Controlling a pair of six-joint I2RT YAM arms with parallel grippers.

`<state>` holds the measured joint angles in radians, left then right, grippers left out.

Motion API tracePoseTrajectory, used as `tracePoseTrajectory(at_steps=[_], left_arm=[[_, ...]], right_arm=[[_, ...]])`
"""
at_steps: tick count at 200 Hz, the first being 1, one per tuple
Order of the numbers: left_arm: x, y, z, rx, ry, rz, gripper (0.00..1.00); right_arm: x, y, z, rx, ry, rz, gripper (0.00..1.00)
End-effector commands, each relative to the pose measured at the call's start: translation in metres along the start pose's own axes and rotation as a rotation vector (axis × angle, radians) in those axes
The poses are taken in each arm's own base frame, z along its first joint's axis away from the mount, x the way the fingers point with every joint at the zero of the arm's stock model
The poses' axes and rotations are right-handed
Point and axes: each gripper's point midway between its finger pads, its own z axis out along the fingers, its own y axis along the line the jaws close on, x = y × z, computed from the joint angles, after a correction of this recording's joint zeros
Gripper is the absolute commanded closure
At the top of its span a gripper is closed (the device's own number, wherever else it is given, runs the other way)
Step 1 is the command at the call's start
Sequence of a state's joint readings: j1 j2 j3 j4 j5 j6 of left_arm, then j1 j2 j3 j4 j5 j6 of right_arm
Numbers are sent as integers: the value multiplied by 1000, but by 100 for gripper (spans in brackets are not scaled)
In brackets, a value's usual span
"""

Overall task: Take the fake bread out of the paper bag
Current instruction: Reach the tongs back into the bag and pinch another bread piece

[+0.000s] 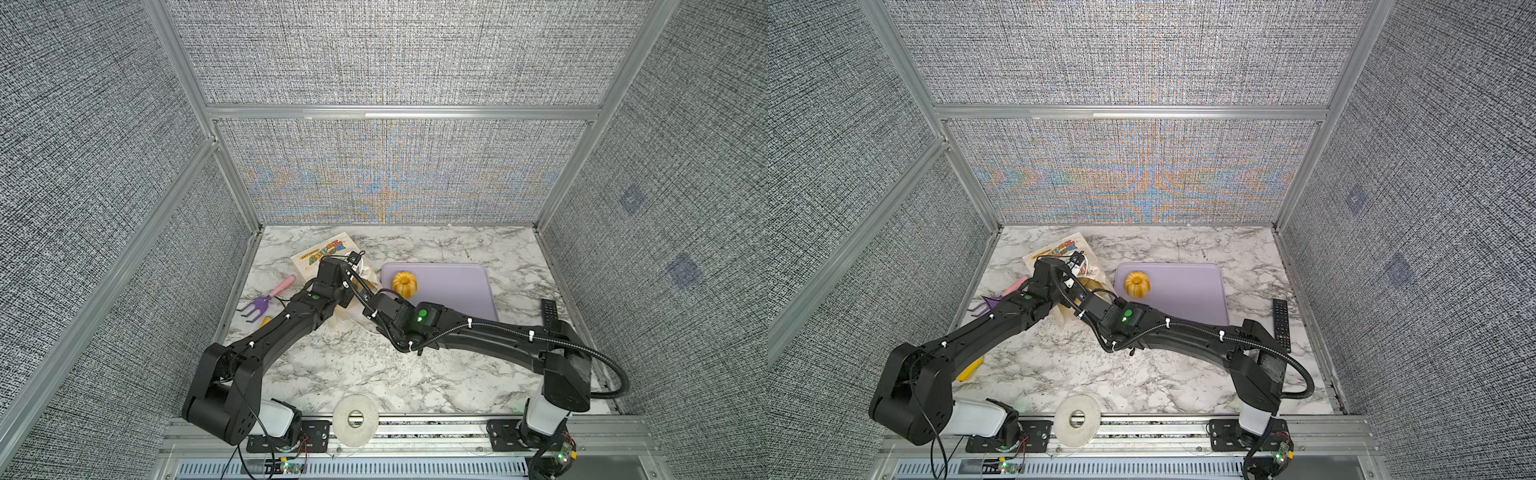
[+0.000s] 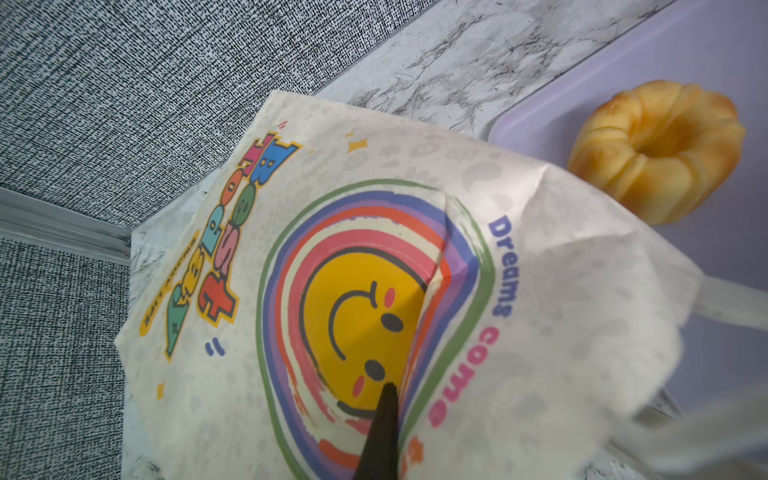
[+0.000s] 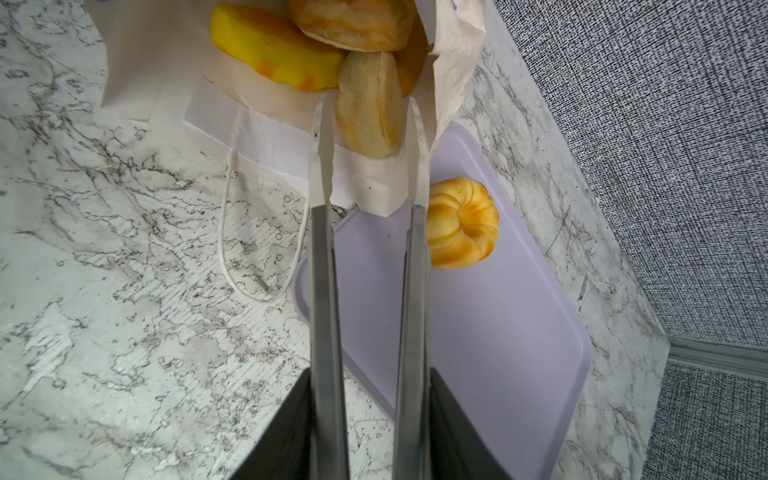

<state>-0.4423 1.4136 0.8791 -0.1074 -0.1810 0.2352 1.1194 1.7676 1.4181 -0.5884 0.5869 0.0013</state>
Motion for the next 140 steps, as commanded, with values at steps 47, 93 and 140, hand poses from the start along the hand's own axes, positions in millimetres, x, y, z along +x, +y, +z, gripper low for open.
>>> tracePoseTrajectory(at_steps=[47, 93, 140], left_arm=[[-2, -1, -1, 10, -1, -14, 100], [-2, -1, -1, 13, -2, -14, 100], [-2, -2, -1, 17, -3, -15, 100]], right_arm=[[-10, -5, 11, 69, -1, -21, 58], [-14, 5, 20, 47, -5, -28, 58], [-16, 10, 31, 39, 0, -21, 60]])
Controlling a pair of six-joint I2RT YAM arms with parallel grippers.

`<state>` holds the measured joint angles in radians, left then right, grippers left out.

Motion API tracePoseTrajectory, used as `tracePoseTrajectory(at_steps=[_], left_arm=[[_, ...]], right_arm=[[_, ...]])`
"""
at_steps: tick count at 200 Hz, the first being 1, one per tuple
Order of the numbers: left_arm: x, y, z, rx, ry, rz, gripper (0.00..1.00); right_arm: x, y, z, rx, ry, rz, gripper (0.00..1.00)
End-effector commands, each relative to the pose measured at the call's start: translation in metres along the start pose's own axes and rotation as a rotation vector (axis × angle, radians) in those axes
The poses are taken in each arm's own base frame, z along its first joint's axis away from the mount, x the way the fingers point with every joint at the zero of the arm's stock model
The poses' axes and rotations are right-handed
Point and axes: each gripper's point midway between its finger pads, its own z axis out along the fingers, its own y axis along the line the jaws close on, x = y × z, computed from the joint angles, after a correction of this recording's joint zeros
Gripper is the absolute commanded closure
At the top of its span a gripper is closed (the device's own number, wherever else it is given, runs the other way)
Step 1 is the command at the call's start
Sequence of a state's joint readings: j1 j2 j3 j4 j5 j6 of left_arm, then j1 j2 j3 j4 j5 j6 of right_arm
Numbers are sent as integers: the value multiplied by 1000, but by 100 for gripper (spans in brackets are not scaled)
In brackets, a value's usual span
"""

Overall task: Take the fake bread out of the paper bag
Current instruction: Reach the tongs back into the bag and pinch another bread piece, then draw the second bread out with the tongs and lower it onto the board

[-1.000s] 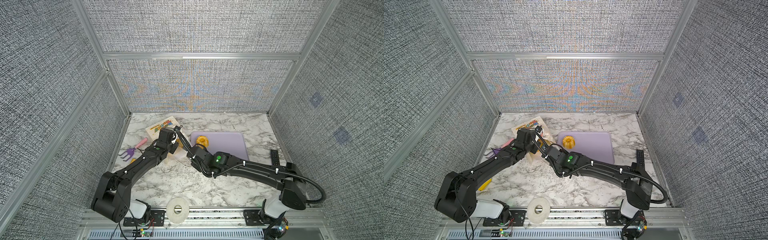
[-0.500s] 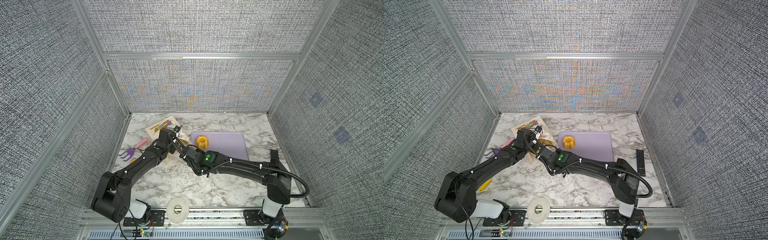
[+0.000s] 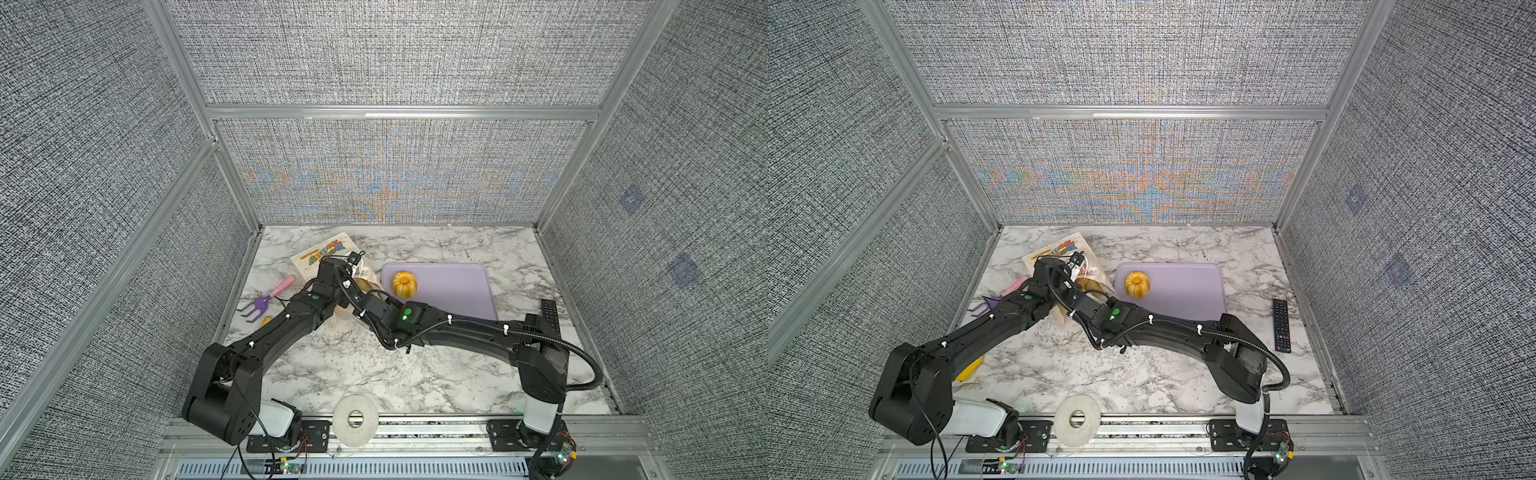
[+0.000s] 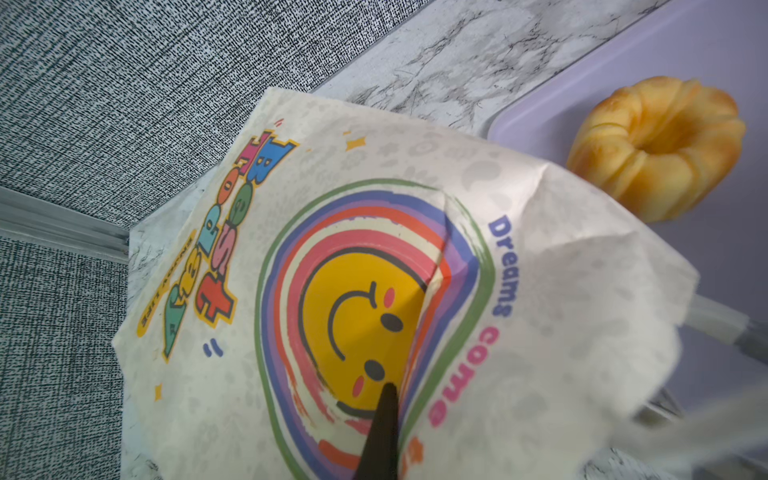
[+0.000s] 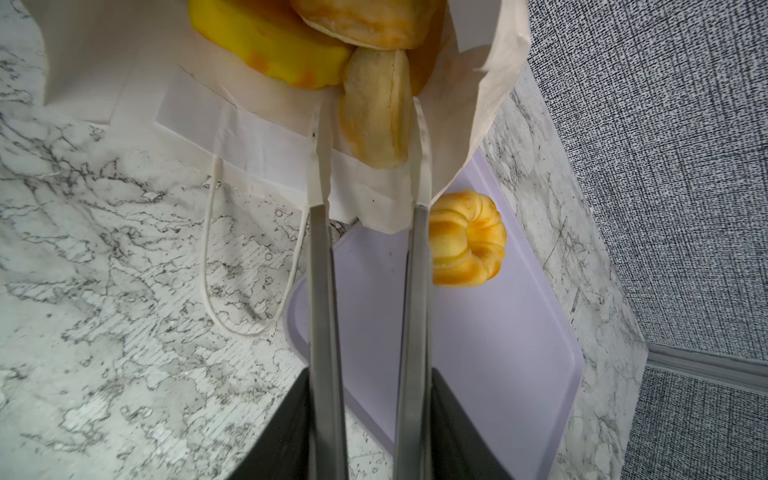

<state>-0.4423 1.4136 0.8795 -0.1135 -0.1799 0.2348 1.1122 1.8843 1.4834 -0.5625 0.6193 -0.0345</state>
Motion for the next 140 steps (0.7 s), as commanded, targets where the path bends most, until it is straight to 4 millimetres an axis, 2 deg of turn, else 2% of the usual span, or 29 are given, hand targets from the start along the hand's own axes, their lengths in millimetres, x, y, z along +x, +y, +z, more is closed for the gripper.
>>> tracePoseTrajectory(at_steps=[1, 15, 31, 59, 83, 140], left_arm=[[-4, -2, -1, 15, -8, -16, 100], [-4, -2, -1, 15, -8, -15, 100], [-4, -2, -1, 16, -8, -15, 100], [-2, -3, 0, 17, -2, -14, 100], [-3, -3, 0, 14, -2, -14, 100], [-1, -4, 2, 18, 9, -12, 100]], right_arm=[[-9, 0, 2, 3, -24, 23, 60], [-8, 3, 6, -1, -16, 18, 66], [-7, 4, 7, -7, -9, 14, 80], [0, 3, 3, -3, 6, 5, 94], [4, 1, -9, -6, -5, -1, 100], [22, 9, -34, -47, 10, 4, 100]])
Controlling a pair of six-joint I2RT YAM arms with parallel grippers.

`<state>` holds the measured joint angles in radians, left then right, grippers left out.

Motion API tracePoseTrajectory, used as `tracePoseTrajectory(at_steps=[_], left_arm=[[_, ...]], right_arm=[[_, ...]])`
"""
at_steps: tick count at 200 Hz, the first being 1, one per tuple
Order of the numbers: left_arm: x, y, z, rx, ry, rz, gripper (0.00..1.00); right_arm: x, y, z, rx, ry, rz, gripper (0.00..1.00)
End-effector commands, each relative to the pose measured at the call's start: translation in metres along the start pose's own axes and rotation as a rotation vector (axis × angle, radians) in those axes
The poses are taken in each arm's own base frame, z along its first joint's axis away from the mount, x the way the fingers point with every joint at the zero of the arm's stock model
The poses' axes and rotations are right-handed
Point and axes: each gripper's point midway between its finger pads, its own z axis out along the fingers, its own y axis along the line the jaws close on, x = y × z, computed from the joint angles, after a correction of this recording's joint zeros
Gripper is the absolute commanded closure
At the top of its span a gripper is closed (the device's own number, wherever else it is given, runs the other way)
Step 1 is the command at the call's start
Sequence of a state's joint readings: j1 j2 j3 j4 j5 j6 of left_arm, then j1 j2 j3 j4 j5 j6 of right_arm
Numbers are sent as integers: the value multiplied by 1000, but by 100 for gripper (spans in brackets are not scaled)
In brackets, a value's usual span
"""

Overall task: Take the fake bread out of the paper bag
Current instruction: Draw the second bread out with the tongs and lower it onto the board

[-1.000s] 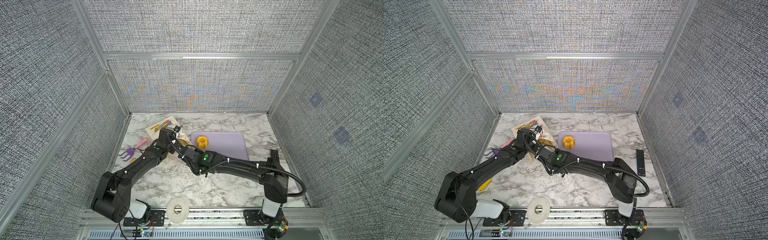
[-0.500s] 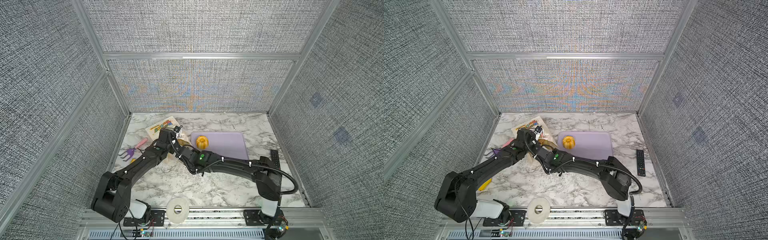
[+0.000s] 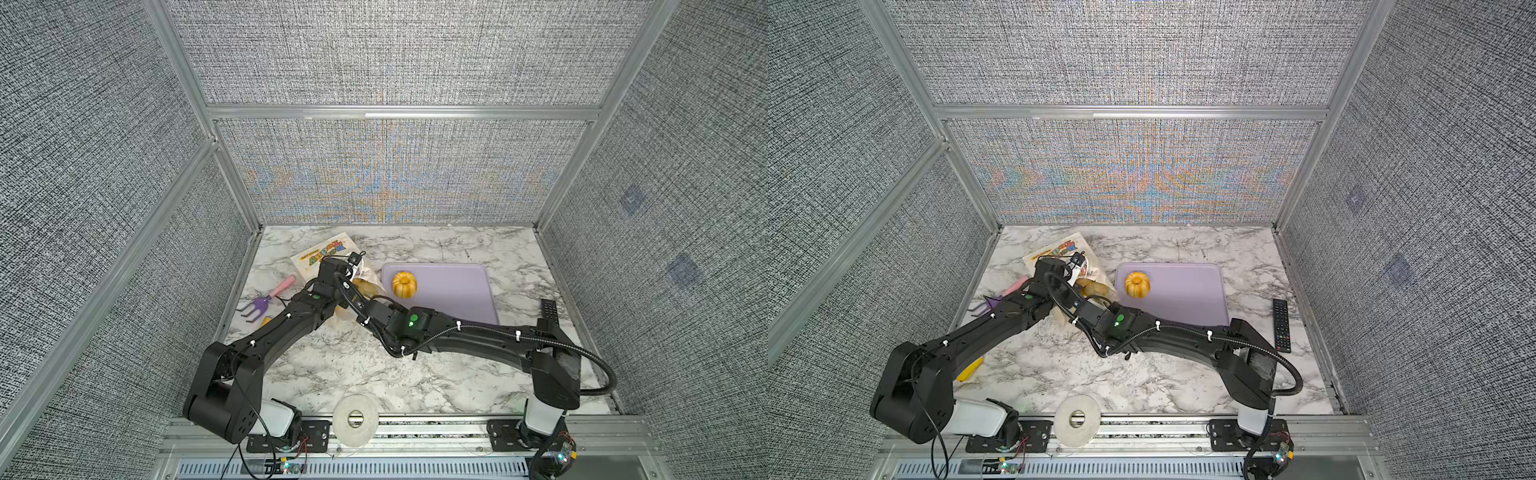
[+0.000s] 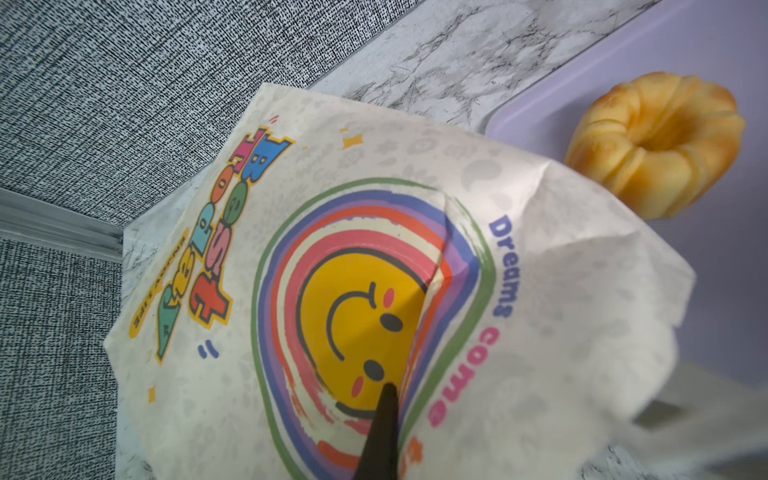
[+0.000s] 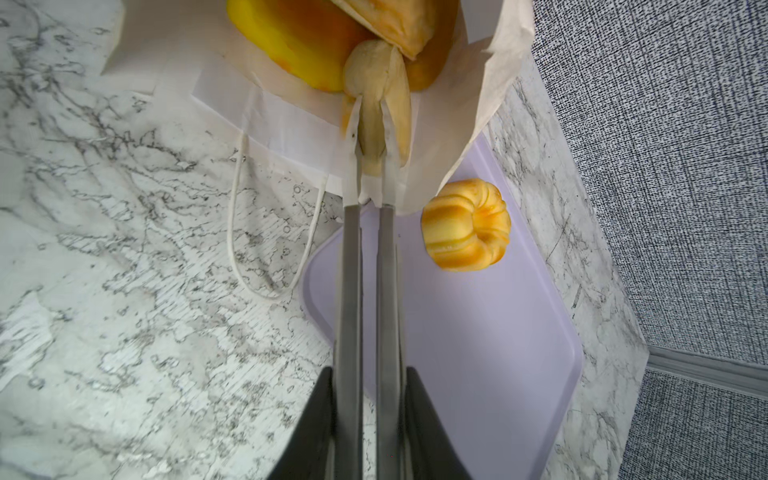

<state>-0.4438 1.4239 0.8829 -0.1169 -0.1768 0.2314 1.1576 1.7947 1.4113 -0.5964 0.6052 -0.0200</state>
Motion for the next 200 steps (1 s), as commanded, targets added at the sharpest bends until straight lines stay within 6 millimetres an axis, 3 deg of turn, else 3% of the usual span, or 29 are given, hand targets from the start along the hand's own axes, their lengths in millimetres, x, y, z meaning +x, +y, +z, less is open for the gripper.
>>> tracePoseTrajectory(at_steps=[1, 88, 120, 168, 186, 200], left_arm=[[-2, -2, 0, 12, -1, -11, 100], [-3, -1, -2, 6, -6, -11, 100], [-5, -2, -3, 9, -11, -16, 100], [-6, -1, -5, 5, -19, -18, 100], [-7, 0, -5, 4, -19, -20, 100], [-9, 0, -6, 6, -25, -19, 100]], right_arm=[[9, 0, -7, -10, 21, 33, 100], [22, -8, -40, -119, -6, 276, 100], [30, 0, -65, -301, -93, 409, 100], [68, 16, -86, -534, -169, 564, 100], [78, 7, -95, -577, -251, 659, 100], [91, -15, -95, -563, -336, 794, 100]])
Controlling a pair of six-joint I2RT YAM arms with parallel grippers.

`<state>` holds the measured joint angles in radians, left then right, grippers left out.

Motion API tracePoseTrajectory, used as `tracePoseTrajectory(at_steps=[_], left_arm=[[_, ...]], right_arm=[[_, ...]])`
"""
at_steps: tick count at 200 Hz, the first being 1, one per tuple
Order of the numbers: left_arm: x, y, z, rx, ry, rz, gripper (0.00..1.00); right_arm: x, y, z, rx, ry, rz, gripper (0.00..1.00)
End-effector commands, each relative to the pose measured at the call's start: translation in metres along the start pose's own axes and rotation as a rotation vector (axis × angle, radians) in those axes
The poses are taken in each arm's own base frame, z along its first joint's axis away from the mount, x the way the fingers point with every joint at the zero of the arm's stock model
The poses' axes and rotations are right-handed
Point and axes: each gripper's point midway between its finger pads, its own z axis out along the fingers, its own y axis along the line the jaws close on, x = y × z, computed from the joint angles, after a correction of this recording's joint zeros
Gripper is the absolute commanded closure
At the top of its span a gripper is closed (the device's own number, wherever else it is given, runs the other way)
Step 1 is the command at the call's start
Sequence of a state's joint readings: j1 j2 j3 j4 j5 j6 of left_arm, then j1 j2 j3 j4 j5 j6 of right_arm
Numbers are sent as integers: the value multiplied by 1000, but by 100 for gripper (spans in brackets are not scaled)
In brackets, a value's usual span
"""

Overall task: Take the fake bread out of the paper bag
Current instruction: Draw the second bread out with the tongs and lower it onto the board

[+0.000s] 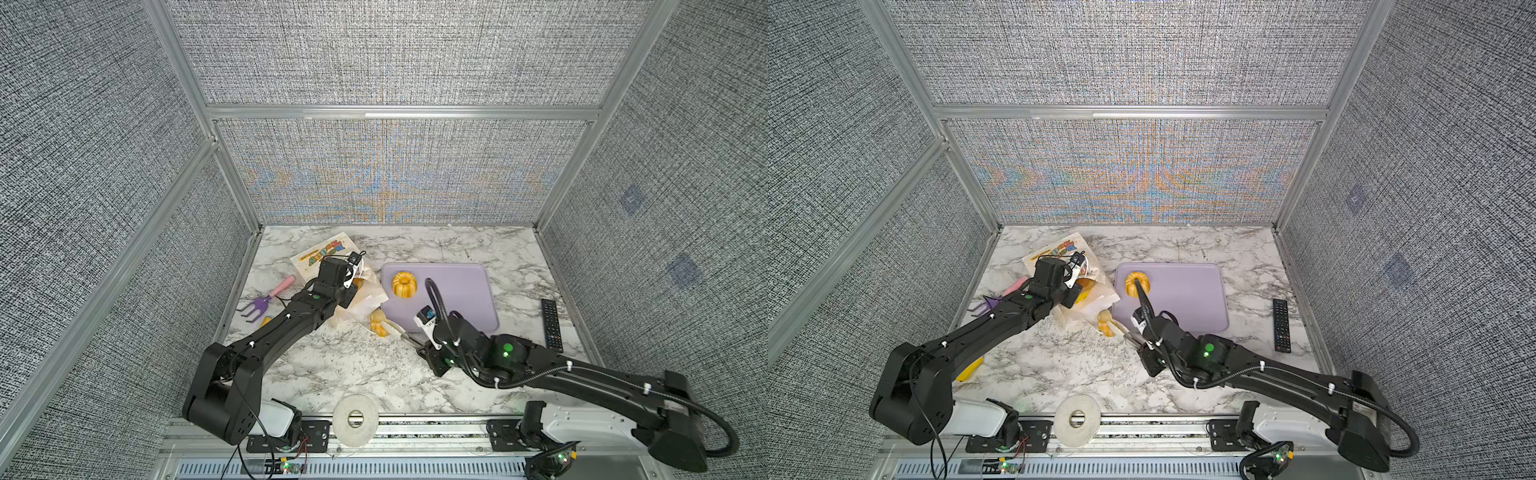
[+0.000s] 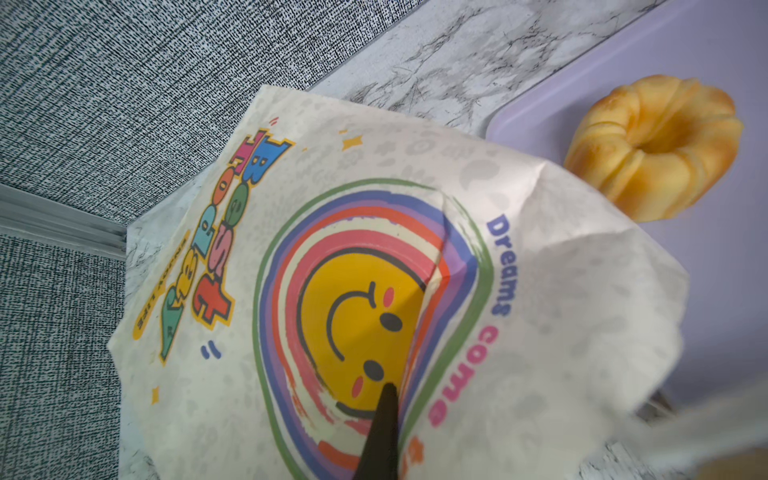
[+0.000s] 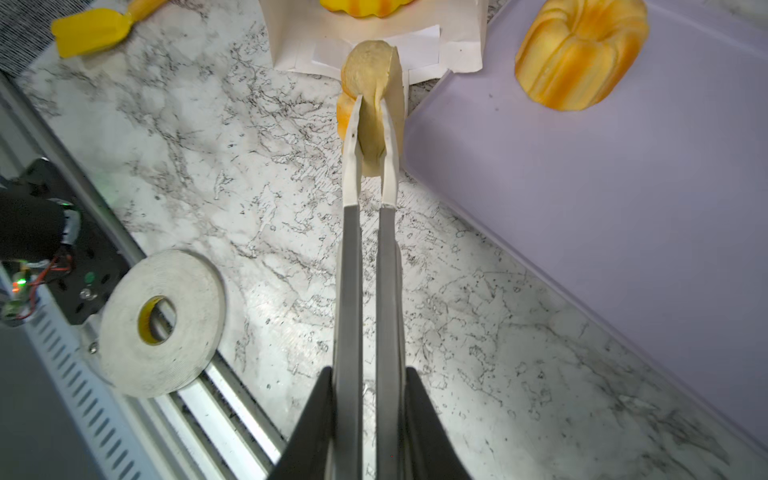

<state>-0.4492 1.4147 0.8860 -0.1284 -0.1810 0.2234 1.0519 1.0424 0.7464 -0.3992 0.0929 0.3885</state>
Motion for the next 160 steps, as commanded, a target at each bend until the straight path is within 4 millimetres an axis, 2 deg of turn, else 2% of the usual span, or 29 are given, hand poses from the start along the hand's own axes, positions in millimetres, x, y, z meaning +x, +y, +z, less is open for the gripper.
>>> tracePoseTrajectory(at_steps=[1, 32, 55, 73, 78, 117, 160], left_arm=[[-7, 0, -3, 7, -24, -14, 100], [-7, 1, -5, 4, -28, -17, 100], [-8, 2, -5, 3, -34, -18, 100], [-9, 2, -6, 2, -36, -17, 100], [-9, 2, -7, 2, -37, -15, 100], [-9, 3, -9, -3, -43, -16, 100], [-9, 1, -8, 1, -45, -15, 100]], right_arm=[[-22, -4, -16, -116, -201, 189, 100], [-33, -71, -46, -54, -423, 493, 100], [-45, -99, -57, -54, -491, 608, 100], [-55, -109, -58, -88, -495, 665, 100], [-54, -114, -50, -83, -467, 688, 100], [-69, -129, -36, -137, -434, 775, 100], [-63, -139, -17, -170, -401, 866, 100]])
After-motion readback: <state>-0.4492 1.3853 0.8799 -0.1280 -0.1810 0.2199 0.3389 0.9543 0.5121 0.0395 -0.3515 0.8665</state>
